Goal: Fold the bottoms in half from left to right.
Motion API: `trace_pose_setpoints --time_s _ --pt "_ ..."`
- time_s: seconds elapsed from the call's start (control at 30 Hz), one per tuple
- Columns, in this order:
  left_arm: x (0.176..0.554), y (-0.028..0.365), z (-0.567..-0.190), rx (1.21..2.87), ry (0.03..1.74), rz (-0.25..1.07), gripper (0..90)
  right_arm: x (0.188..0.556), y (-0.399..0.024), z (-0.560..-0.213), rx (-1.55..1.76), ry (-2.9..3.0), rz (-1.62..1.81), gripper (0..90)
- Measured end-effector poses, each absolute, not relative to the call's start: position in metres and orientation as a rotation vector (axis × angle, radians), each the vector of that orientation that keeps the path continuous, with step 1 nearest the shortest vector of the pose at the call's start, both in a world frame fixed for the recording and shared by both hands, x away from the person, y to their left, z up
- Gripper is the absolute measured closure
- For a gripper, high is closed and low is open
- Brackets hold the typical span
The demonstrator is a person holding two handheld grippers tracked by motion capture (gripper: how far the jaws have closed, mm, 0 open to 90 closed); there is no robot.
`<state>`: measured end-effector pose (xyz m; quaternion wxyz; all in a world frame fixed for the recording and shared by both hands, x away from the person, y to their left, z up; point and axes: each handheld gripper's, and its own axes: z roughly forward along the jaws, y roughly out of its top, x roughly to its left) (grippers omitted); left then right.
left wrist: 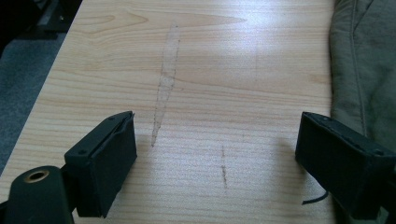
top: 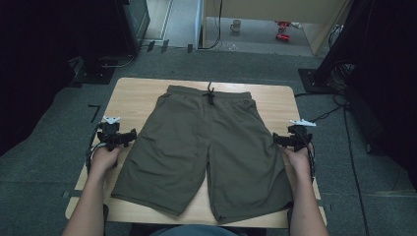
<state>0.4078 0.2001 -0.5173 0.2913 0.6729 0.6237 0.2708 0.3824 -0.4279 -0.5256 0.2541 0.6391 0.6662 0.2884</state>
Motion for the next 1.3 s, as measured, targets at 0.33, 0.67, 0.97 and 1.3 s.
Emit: trace_pose_setpoints --time_s 0.33,0.67,0.97,1.3 --pt "0.407 0.199 -0.517 1.789 1.669 0.725 13.1 0.382 -0.428 -0.526 1.737 1.810 0.783 0.4" --pt "0.408 0.199 -0.517 1.797 1.649 0.723 14.1 0.383 -0.427 -0.526 1.741 1.802 0.781 0.1" --pt "0.408 0.201 -0.513 1.904 1.570 0.663 16.3 0.384 -0.423 -0.525 1.745 1.816 0.775 0.4" --pt "0.408 0.205 -0.506 1.874 1.576 0.616 23.9 0.385 -0.425 -0.516 1.739 1.883 0.833 18.2"
